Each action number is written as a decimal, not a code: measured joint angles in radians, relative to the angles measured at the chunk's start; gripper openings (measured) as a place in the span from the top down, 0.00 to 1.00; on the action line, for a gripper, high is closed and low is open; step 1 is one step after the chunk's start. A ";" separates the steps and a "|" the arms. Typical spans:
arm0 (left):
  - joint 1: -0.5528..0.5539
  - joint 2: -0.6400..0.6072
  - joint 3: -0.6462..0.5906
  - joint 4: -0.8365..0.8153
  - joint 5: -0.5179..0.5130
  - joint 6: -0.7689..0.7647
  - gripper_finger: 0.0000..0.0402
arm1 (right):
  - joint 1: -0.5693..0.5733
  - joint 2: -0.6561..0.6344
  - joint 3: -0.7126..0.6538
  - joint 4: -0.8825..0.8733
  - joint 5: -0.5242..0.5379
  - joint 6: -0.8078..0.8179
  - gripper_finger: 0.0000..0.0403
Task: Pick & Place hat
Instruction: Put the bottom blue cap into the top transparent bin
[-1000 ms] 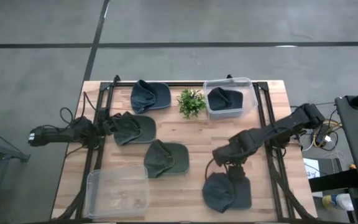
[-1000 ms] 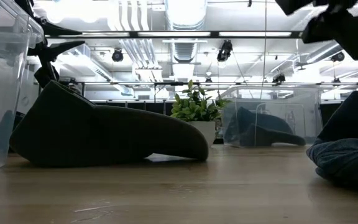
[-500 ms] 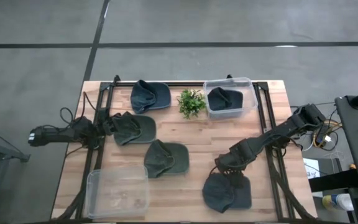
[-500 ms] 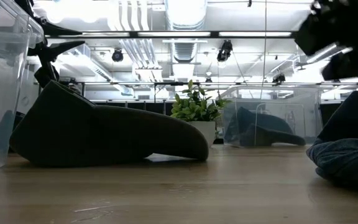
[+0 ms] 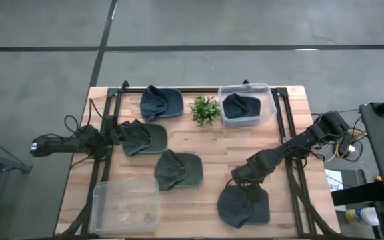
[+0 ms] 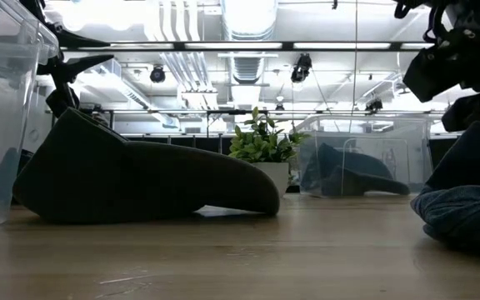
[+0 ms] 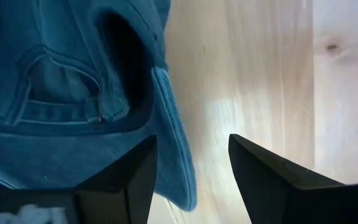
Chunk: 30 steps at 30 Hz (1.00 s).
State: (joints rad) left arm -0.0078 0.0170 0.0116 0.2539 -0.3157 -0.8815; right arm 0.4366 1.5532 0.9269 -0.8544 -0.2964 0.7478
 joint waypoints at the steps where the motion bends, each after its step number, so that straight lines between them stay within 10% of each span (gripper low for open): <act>1: 0.000 0.000 0.000 0.000 0.000 0.000 0.83 | 0.000 0.000 0.000 0.007 0.000 0.003 0.52; 30: 0.000 0.000 0.000 0.000 0.000 0.014 0.83 | 0.000 0.000 -0.002 0.034 0.009 0.008 0.55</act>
State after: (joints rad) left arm -0.0078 0.0170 0.0116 0.2535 -0.3161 -0.8673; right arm 0.4362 1.5532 0.9253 -0.8200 -0.2878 0.7559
